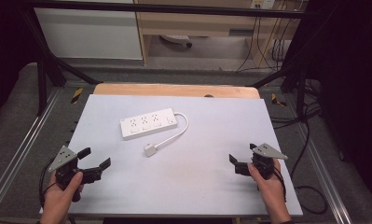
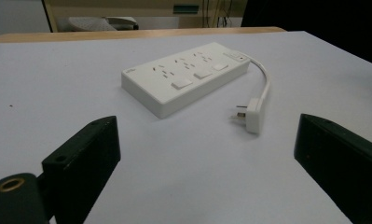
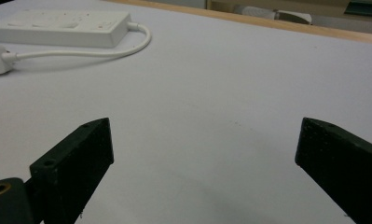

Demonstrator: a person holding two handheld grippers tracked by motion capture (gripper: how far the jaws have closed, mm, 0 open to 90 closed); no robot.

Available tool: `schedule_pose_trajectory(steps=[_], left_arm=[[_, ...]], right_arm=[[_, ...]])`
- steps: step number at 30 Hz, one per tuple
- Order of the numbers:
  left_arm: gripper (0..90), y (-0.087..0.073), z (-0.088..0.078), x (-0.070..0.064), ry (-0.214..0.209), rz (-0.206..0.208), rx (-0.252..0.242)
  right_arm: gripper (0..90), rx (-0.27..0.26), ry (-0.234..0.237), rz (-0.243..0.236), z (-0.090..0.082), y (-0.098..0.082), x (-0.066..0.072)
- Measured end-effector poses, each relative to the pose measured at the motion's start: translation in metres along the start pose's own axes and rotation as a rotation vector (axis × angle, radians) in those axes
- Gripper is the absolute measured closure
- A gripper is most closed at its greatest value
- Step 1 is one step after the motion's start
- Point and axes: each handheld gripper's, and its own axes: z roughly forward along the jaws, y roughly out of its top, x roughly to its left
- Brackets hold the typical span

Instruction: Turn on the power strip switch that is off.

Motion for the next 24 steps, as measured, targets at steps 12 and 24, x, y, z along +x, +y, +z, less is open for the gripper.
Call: schedule_pose_trajectory(steps=[12,24], left_arm=[[7.4,0.002,0.002,-0.004,0.003,0.010,-0.018],[8.1,0.007,0.002,-0.011,0.024,0.009,-0.033]], right_arm=[[4.7,0.016,-0.009,-0.015,0.003,0.000,0.003],[4.6,0.022,-0.036,-0.025,0.001,0.000,0.005]])
